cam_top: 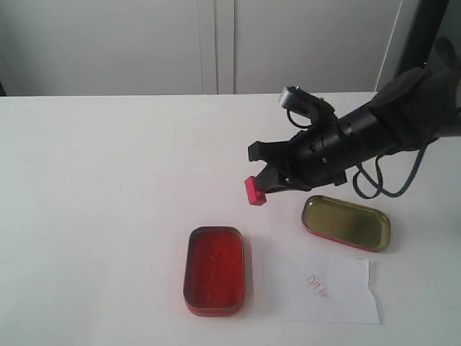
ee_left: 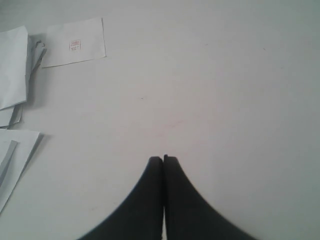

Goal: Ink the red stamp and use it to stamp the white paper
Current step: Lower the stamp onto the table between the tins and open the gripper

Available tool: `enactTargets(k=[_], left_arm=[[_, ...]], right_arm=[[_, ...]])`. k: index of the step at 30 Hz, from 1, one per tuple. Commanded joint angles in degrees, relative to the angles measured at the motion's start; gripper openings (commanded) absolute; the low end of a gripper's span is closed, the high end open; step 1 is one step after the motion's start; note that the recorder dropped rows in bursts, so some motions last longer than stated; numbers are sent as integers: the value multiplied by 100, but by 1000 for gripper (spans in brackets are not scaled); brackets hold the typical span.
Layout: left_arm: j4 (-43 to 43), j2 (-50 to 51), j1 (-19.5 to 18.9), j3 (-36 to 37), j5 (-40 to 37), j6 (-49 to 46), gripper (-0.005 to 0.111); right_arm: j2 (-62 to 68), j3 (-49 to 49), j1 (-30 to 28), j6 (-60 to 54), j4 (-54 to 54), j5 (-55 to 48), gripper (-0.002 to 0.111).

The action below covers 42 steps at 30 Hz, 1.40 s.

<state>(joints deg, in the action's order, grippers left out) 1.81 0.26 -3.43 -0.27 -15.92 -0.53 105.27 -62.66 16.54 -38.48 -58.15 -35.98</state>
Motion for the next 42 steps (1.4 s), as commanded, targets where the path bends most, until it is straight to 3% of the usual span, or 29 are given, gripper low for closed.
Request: enactTargets(k=[1, 7, 17, 25, 28, 42], left_arm=[[27, -26, 18, 27, 6, 53, 0], [27, -26, 18, 27, 6, 53, 0], [27, -26, 18, 27, 6, 53, 0], [27, -26, 18, 27, 6, 53, 0], [27, -26, 18, 27, 6, 53, 0], [27, -26, 18, 27, 6, 53, 0]], right_arm=[[324, -17, -50, -315, -281, -5, 0], [752, -17, -50, -674, -1035, 39, 0], [961, -17, -50, -674, -1115, 358, 0], [961, -17, -50, -639, -1105, 528, 36], [961, -17, -50, -639, -1105, 579, 43], [858, -7, -63, -604, -1083, 1208, 46]])
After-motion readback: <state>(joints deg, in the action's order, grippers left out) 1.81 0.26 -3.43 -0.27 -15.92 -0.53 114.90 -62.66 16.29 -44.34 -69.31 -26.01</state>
